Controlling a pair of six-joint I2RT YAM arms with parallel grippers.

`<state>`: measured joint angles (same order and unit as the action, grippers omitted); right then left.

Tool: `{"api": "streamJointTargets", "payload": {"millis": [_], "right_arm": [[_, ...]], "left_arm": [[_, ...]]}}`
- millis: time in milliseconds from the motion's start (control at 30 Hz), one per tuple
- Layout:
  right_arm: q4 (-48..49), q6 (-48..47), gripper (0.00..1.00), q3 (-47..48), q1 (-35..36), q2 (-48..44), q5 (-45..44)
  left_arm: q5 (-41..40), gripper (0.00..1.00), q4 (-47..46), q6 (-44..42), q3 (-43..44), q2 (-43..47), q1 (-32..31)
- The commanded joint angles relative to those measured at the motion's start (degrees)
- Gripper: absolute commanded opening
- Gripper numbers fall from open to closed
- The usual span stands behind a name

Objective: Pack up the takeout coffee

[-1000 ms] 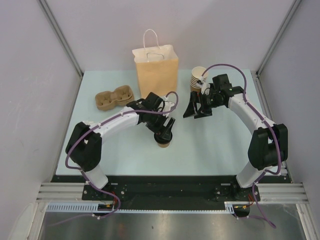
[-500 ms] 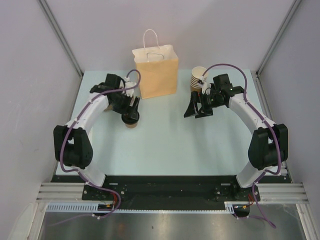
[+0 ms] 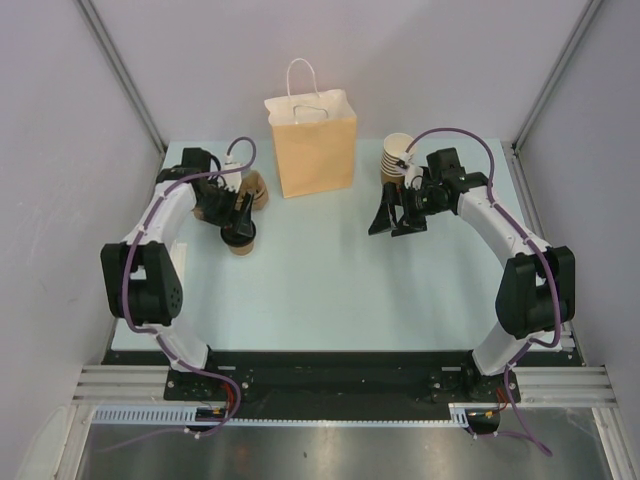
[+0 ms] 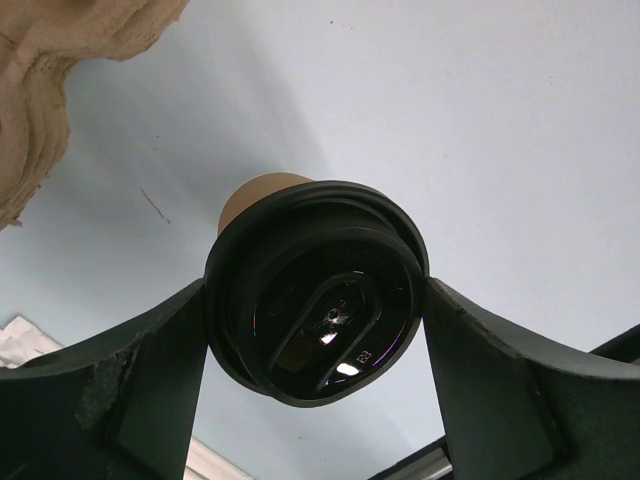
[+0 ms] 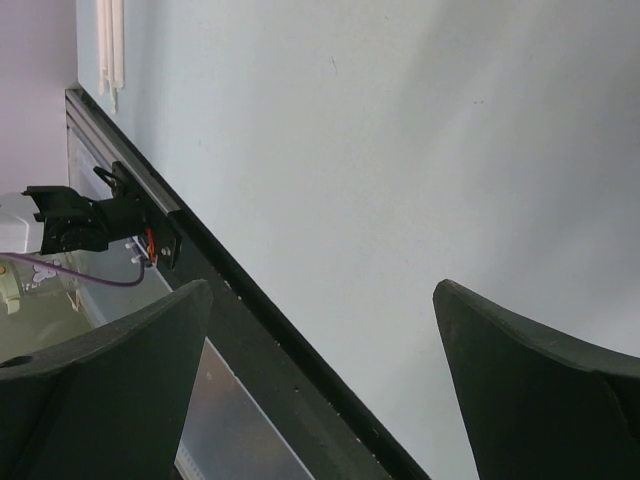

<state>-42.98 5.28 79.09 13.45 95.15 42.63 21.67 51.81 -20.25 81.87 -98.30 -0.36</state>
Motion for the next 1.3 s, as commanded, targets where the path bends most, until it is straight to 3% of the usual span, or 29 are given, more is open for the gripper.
{"api": "streamJointTargets", "payload": {"millis": [0, 367, 600, 833, 1100, 1267], "right_arm": [[0.27, -0.8, 1.0, 0.1, -0.27, 0.21, -0.36], [0.18, -0.8, 1.0, 0.01, -0.18, 0.3, -0.01], [0.09, -0.62, 1.0, 0.01, -0.18, 0.12, 0.17], [0.27, -0.36, 1.0, 0.1, -0.18, -0.32, 0.17], [0.09, -0.44, 0.99, 0.01, -0.27, -0.5, 0.08], [0.27, -0.36, 1.0, 0.1, -0.18, -0.23, 0.52]], "left_arm": [[3.38, 0.43, -1.27, -2.16, -0.65, -0.57, 1.84], [6.01, 0.49, -1.72, -1.55, -1.09, -3.3, 4.23], [6.28, 0.79, -1.36, -1.46, -0.57, -1.9, 5.28], [6.01, 0.99, 0.66, -2.16, 1.28, -0.31, 5.63], [7.77, 1.0, 3.03, -2.6, 3.91, 1.97, 5.72], [6.81, 1.0, 6.45, -5.13, 13.57, 2.86, 5.72]]}}
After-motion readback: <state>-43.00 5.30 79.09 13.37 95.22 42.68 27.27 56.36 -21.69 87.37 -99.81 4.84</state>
